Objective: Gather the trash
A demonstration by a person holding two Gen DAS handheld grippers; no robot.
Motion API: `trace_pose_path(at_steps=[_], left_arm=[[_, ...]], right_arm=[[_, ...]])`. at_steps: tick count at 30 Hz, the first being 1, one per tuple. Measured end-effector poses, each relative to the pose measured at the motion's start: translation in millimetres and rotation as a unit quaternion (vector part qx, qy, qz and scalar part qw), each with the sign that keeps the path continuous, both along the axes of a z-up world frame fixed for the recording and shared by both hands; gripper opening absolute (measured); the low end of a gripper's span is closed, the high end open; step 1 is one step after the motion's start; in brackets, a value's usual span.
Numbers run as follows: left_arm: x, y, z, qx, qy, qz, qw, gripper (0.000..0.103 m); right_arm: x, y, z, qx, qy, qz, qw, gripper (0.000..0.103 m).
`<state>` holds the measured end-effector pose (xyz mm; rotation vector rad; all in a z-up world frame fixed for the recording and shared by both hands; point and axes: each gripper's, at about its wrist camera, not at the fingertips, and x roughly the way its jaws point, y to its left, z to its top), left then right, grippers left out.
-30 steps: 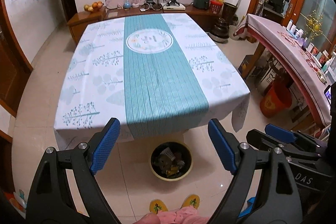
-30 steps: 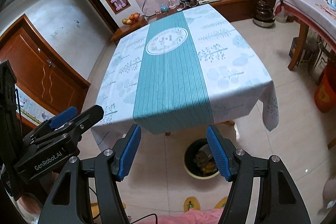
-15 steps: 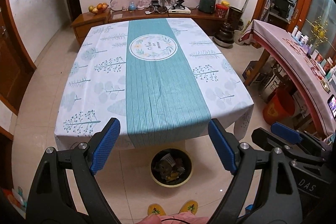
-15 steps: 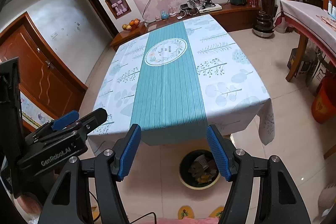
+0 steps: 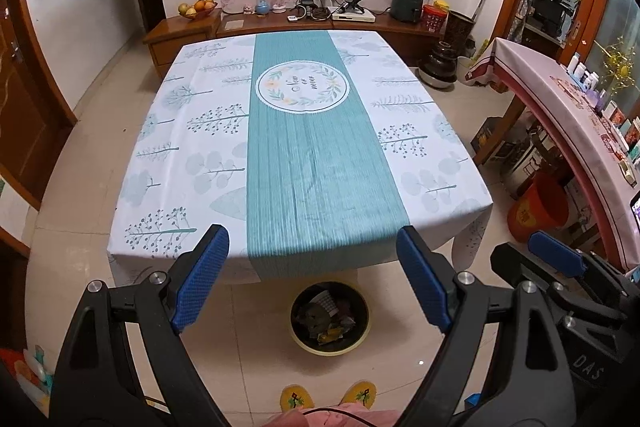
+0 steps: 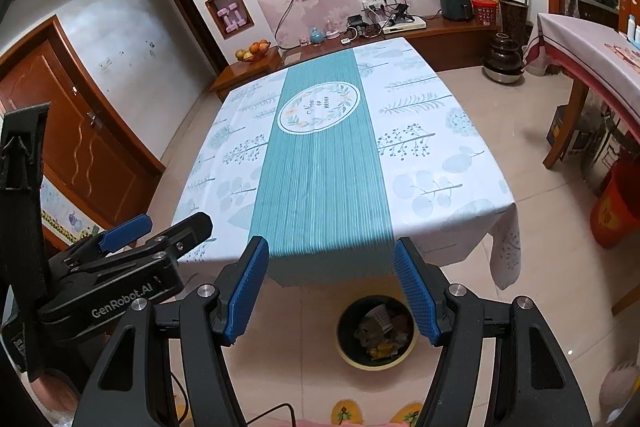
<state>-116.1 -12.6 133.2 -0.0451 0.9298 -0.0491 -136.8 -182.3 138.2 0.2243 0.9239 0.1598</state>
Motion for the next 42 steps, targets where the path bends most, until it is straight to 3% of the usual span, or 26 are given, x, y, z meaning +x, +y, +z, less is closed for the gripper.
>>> trace_pose_path(at_steps=[42], left_arm=[[12,-3,-6,0.053,0.008,0.061,0.9967,0.084]], right_arm=[[35,3,-4,-0.018,-0.002,0.037,0.999,0.066]])
